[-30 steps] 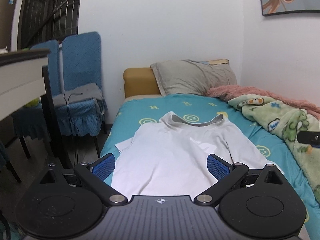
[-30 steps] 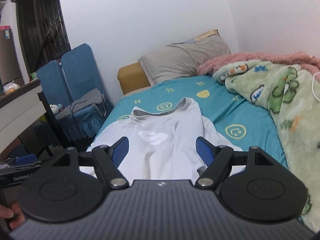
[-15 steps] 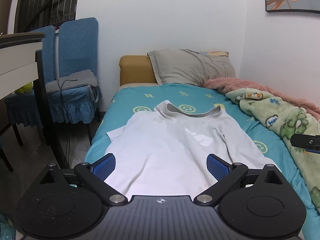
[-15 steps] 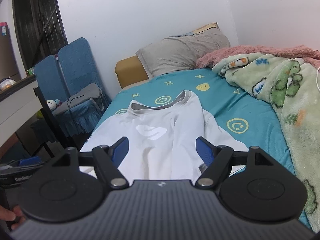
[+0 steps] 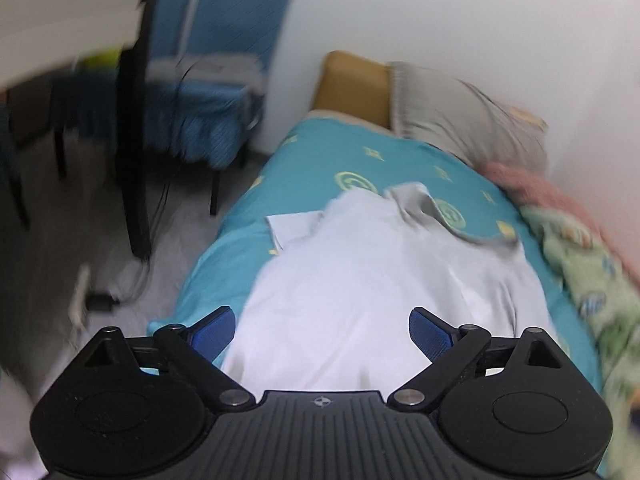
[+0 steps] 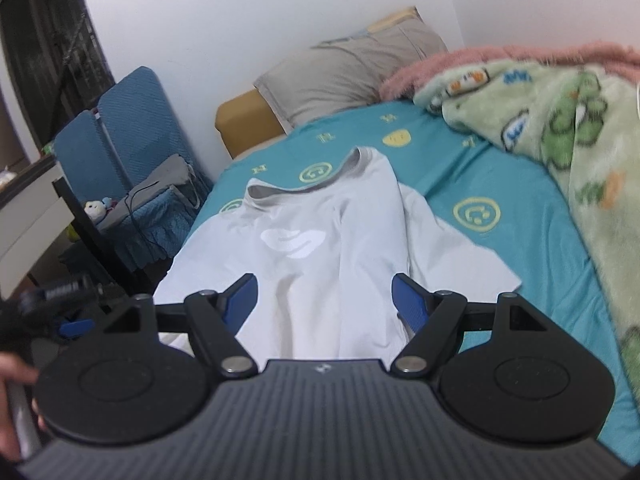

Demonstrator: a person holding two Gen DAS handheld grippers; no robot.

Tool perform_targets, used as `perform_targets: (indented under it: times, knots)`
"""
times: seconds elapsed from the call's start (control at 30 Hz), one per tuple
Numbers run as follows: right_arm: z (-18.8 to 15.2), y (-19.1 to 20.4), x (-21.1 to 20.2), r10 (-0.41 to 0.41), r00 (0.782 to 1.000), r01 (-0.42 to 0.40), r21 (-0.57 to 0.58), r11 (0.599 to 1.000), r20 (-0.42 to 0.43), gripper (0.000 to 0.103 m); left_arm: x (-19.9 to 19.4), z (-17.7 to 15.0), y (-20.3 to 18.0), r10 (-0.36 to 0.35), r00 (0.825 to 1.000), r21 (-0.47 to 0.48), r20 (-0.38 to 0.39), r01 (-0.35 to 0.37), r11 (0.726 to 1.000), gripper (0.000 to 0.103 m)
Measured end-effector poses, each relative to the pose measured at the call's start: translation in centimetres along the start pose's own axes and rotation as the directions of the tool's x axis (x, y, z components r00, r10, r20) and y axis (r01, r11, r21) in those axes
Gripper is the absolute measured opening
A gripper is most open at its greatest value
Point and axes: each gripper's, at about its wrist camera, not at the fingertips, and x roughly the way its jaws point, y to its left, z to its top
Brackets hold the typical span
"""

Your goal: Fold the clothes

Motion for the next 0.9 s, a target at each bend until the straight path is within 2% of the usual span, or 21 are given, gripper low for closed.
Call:
perform_targets:
  times: [0.13,0.23,0.33,0.4,0.5,0.57,0.63,0.73,0.77,0.8,0.83,0.9]
  knots:
    - [0.2,-1.3,2.1,0.008,0.999,-0.005,0.077,0.997,-0.041,0.075,3.8,3.5,3.2,-0.018,0.999,-0.166,-0.026,0.013,0.986,0.093]
    - [0.1,-2.3,3.9,0.004,0.998,0.003,0.108,0.994,-0.067,0.075,7.5,5.1,5.3,-0.020,0.999,-0.249,-0.044,0.009,0.969,0.085]
    - [-0.1,-3.2,5.9,-0.007,0.995,0.019,0.122,0.992,-0.097,0.076,11.5,5.4,7.0,-0.019,0.998,-0.303,-0.067,-0.002,0.953,0.074]
    - [-0.3,-3.6,7.2,-0.007,0.994,0.023,0.135,0.991,-0.113,0.076,13.7,5.4,7.8,-0.023,0.997,-0.329,-0.075,-0.003,0.944,0.060]
    - [-0.5,-4.1,8.7,-0.009,0.991,0.027,0.140,0.990,-0.132,0.076,16.5,5.4,8.6,-0.034,0.997,-0.348,-0.076,0.005,0.937,0.049]
    - [-0.7,-4.3,9.6,-0.009,0.990,0.030,0.140,0.990,-0.144,0.076,17.6,5.6,8.3,-0.028,0.997,-0.304,-0.066,0.007,0.953,0.048]
    - [-0.9,-4.5,10.1,-0.007,0.988,0.029,0.144,0.989,-0.154,0.076,18.4,5.8,7.2,-0.020,0.998,-0.202,-0.062,0.007,0.979,0.047]
    - [-1.2,-4.8,10.7,-0.008,0.985,0.033,0.145,0.989,-0.171,0.076,19.1,5.9,5.8,0.012,0.998,-0.073,-0.065,-0.016,0.997,0.038]
    - [-1.3,-4.9,10.8,-0.006,0.985,0.033,0.150,0.988,-0.175,0.076,19.3,6.1,5.7,0.020,0.997,-0.069,-0.069,-0.025,0.997,0.032]
    - [-1.3,-4.9,10.9,-0.005,0.984,0.033,0.153,0.988,-0.178,0.075,19.5,6.3,5.7,0.028,0.997,-0.070,-0.074,-0.034,0.997,0.017]
    - [-1.4,-4.9,10.8,-0.007,0.984,0.034,0.153,0.988,-0.176,0.075,19.6,6.5,5.8,0.036,0.996,-0.071,-0.079,-0.042,0.997,0.009]
    - [-1.4,-4.8,10.7,-0.009,0.985,0.034,0.149,0.988,-0.170,0.075,19.8,7.1,5.6,0.054,0.996,-0.052,-0.078,-0.058,0.997,0.003]
